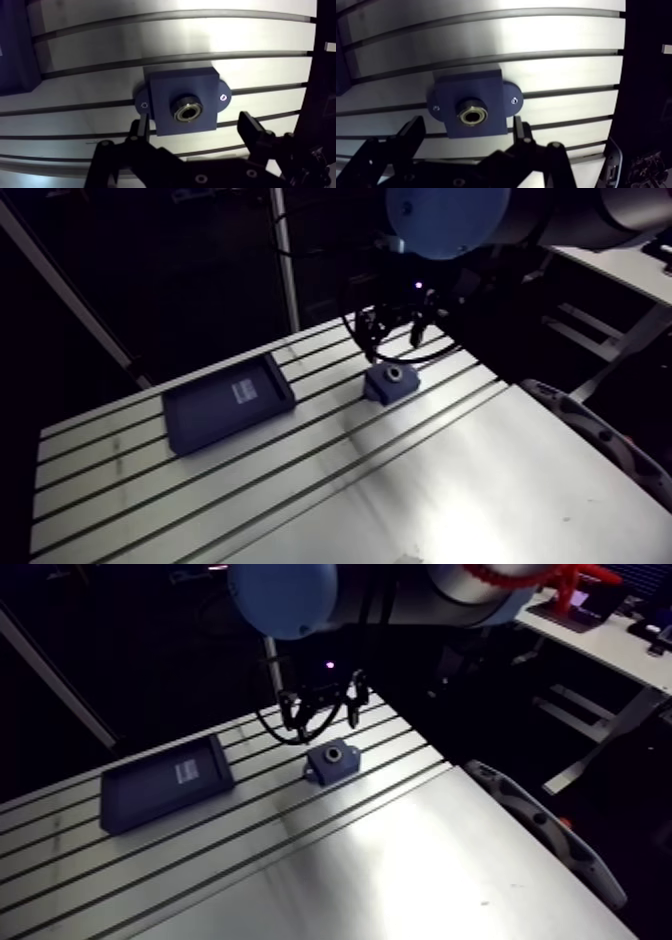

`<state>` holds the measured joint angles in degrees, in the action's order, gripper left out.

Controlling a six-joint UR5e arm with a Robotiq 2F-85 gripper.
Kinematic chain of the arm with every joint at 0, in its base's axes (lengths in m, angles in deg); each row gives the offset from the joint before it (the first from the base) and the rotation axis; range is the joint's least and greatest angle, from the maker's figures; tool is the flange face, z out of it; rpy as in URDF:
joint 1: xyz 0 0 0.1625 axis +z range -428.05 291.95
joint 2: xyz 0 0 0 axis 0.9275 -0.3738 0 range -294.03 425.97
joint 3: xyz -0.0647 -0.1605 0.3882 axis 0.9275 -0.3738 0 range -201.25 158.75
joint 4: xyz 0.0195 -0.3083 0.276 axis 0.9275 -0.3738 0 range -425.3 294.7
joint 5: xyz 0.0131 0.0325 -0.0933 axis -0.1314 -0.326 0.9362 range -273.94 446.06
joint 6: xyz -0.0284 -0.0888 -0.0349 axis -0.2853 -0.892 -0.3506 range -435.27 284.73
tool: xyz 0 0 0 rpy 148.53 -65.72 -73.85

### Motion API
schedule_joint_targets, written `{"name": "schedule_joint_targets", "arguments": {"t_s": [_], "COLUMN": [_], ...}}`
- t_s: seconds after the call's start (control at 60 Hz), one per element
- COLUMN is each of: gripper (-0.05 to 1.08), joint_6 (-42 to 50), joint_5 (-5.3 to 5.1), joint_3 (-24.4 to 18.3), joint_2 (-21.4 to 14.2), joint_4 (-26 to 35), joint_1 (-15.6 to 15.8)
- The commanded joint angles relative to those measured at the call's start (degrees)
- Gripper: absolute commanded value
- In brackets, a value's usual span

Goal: Pick up the bearing and press it into the housing until flush.

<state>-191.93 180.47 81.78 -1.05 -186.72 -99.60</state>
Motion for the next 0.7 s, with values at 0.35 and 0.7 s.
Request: {"name": "schedule_joint_targets", "arguments": {"t_s": [0.35, 0.7], "gripper": [1.0, 1.07], "joint_6": [-1.06, -5.01], "joint_5": [0.02, -0.07], "joint_3": [-1.56, -0.96], "joint_2": [-1.3, -1.3], "joint_4": [4.83, 5.01], "joint_1": [-0.36, -0.36]}}
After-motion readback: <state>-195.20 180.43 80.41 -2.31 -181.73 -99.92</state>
